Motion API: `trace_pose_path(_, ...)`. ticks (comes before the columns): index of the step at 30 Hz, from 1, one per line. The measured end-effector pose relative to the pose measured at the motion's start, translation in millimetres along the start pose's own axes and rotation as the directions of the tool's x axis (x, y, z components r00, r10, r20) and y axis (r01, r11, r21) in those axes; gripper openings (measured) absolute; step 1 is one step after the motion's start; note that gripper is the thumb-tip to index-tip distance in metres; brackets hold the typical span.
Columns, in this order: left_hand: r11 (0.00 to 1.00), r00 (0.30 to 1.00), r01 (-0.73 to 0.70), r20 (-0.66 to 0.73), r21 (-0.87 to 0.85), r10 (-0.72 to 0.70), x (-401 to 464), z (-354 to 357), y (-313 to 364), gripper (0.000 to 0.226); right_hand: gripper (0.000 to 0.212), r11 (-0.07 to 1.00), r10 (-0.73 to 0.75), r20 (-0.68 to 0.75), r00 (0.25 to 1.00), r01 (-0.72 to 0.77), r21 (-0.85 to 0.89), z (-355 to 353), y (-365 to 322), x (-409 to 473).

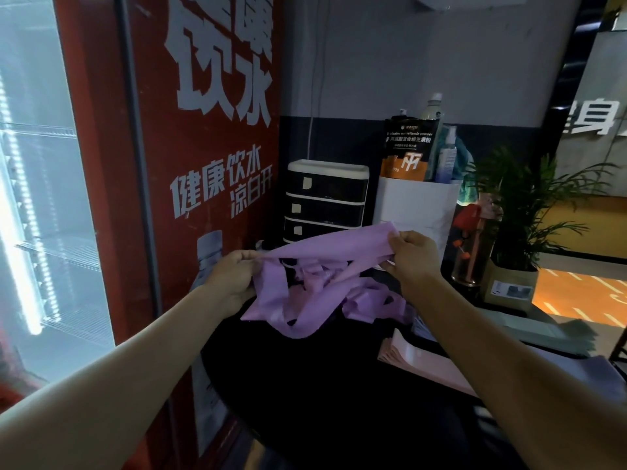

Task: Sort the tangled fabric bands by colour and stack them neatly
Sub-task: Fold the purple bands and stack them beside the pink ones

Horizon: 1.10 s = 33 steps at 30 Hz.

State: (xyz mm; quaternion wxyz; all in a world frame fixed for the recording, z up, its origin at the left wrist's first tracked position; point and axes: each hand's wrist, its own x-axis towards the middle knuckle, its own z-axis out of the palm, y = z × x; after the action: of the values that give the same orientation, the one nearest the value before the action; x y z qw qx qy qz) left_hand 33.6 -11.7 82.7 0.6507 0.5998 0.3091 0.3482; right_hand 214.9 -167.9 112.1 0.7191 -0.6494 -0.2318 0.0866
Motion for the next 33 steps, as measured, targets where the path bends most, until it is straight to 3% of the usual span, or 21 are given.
trace_pose_path(4,0.992,0.997,0.057,0.059,-0.113,-0.051,0,-2,0,0.018,0.027,0.997,-0.028,-0.060,0.998,0.024,-0.077,-4,6,6)
trace_pose_path(11,0.989,0.981,0.139,0.145,-0.059,-0.129,-4,-8,2,0.017,0.020,0.990,-0.026,-0.141,0.990,0.006,-0.143,-16,19,11)
trace_pose_path(17,0.945,0.973,0.157,0.210,-0.287,-0.098,-9,-6,6,0.020,0.020,0.978,-0.043,-0.099,0.994,0.022,-0.210,-14,26,9)
trace_pose_path(22,0.950,0.948,0.067,0.317,-0.305,0.035,-10,-3,13,0.035,0.017,0.942,-0.060,-0.002,0.998,0.056,-0.330,-9,28,2)
trace_pose_path(27,0.937,0.938,0.045,0.338,-0.345,0.080,-14,9,18,0.047,0.020,0.923,-0.014,0.145,0.989,0.068,-0.378,-4,27,-3)
trace_pose_path(31,0.932,0.932,0.037,0.349,-0.360,0.098,-15,20,24,0.052,0.008,0.904,-0.177,0.257,0.950,0.260,-0.338,6,10,-15)
trace_pose_path(33,0.933,0.935,0.000,0.330,-0.360,0.128,-17,27,30,0.050,0.015,0.892,-0.218,0.361,0.907,0.335,-0.304,14,-1,-25)
